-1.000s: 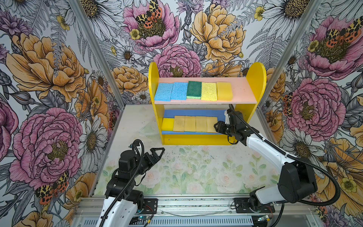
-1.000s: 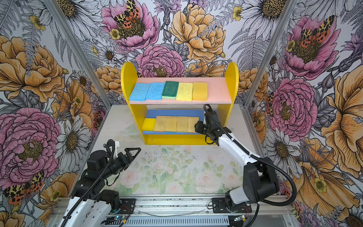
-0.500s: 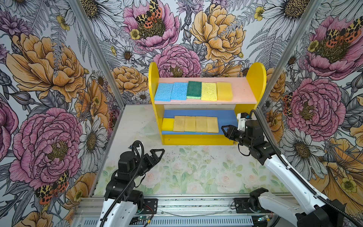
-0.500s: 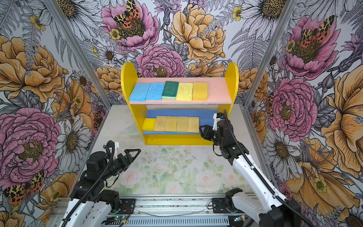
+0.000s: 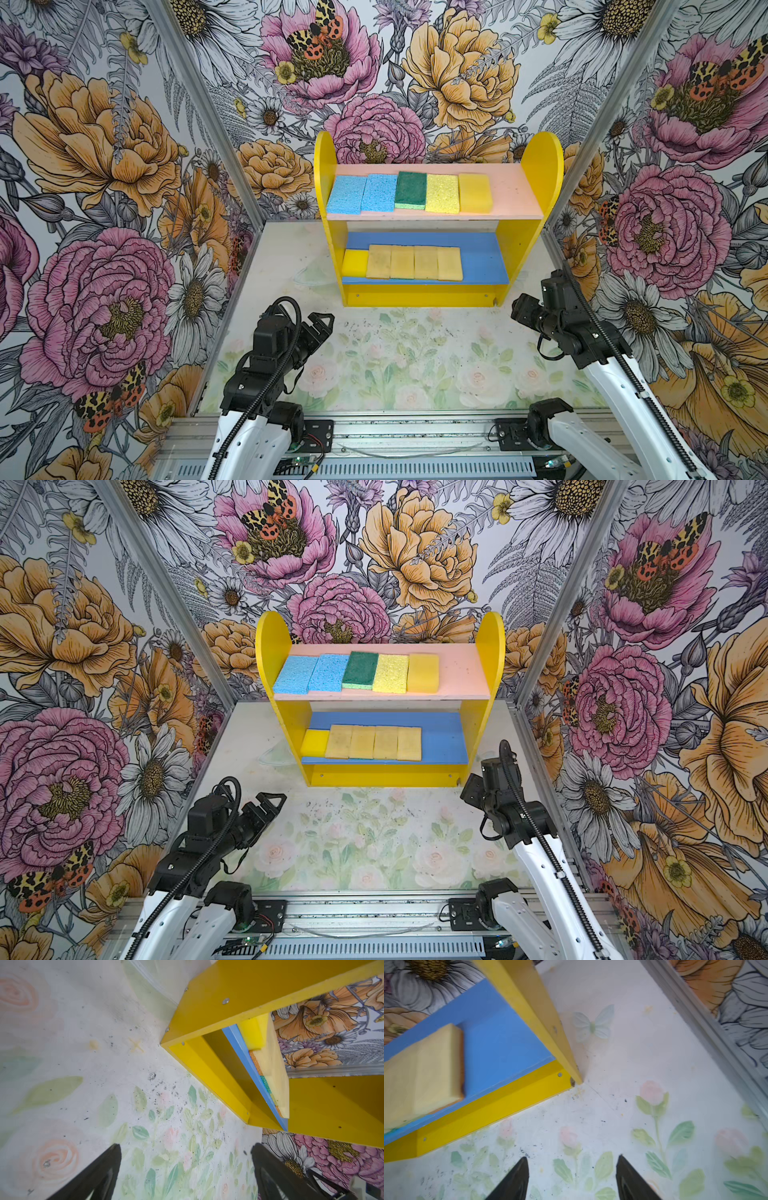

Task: Place and organize the cleaning sponges onto the shelf

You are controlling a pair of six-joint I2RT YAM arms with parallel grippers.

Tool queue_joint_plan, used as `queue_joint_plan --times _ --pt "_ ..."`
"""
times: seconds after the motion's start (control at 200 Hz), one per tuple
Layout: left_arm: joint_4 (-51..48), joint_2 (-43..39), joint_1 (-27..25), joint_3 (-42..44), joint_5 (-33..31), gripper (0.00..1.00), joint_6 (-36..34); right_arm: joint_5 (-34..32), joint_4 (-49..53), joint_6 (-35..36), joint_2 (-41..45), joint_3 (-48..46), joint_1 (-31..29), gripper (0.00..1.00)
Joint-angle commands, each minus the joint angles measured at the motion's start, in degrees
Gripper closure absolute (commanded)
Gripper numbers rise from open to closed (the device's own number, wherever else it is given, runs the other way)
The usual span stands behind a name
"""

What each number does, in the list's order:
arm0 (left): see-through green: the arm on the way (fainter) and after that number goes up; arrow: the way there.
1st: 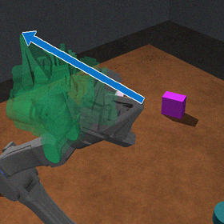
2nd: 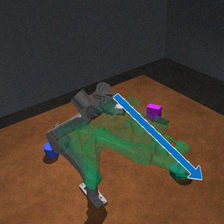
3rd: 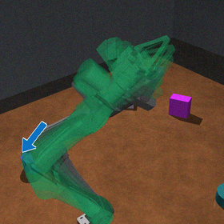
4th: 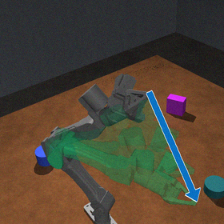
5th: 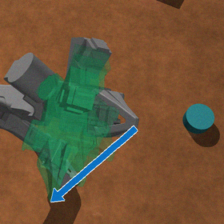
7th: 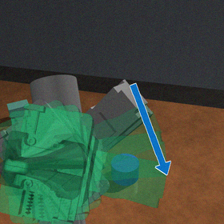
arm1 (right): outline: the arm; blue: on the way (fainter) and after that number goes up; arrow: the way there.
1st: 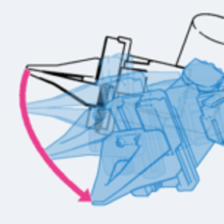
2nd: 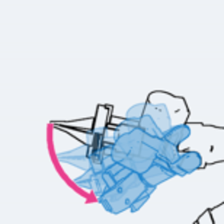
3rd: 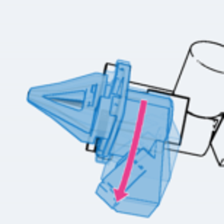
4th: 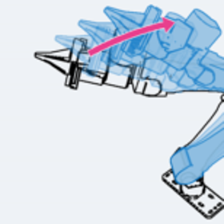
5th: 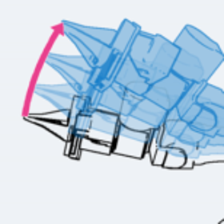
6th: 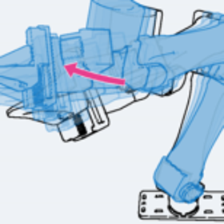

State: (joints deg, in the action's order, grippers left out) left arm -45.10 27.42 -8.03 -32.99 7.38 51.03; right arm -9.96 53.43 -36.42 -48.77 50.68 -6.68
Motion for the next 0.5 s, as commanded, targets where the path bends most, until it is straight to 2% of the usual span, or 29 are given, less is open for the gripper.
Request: queue_joint_plan --times 0.0,0.09,0.145,0.275,0.38,0.495 --pt "-3.0 0.7 0.6 -4.3 -15.5 0.01 0.1 -4.4 -1.4 1.6 -0.7 -0.1 5.2 0.25" --pt "-2.9 1.7 0.9 -5.7 -25.3 0.01 -0.7 -0.7 -9.1 3.4 -2.3 -2.3 10.4 0.19" --pt "-1.8 2.8 1.2 -6.0 -29.2 0.01 -1.8 1.0 -14.6 4.2 -3.4 -3.9 13.1 0.14" --pt "4.8 6.4 2.4 -5.4 -33.6 0.01 -7.7 4.8 -30.4 8.6 -5.8 -9.2 17.3 0.09" --pt "10.6 9.2 3.3 -4.2 -37.1 0.01 -13.9 6.3 -45.5 16.2 -8.5 -14.7 17.8 0.06" --pt "17.9 12.4 4.9 -1.2 -40.5 0.01 -18.9 7.2 -55.7 21.9 -13.8 -17.8 18.0 0.03"
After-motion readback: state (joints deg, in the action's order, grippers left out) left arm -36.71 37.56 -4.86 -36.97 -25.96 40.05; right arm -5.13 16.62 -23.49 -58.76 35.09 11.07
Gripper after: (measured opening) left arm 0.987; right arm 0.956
